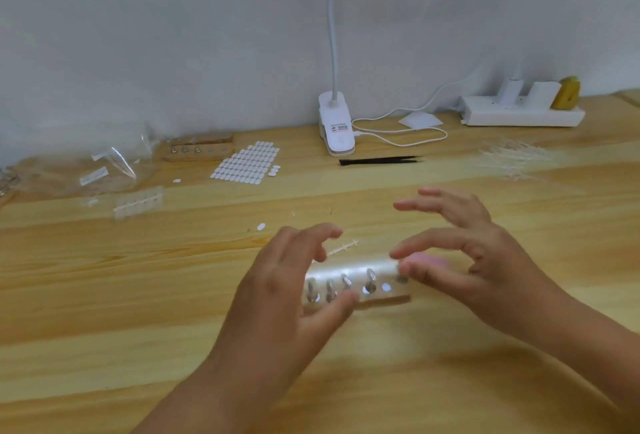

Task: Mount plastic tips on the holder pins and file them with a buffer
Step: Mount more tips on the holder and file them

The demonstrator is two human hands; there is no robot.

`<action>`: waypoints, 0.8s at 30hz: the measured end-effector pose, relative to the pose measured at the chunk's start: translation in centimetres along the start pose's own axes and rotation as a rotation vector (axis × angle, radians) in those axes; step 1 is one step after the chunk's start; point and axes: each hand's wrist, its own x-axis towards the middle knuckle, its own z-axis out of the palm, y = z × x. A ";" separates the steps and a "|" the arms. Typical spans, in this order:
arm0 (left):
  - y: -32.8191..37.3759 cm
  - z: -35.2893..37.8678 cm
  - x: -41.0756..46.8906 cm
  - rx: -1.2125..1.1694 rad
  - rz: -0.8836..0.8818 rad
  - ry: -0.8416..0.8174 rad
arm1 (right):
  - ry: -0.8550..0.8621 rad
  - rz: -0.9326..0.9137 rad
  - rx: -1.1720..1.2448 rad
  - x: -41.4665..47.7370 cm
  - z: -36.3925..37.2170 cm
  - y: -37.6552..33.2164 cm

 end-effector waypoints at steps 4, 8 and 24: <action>-2.4 -0.9 0.6 0.161 -0.001 -0.248 | -0.056 -0.010 -0.035 -0.5 1.6 2.0; -2.9 -0.5 1.0 0.136 0.069 -0.274 | -0.012 -0.030 0.009 -1.0 1.5 2.6; -0.1 0.7 7.7 0.029 0.265 -0.132 | 0.060 -0.114 -0.351 -0.1 -5.6 3.1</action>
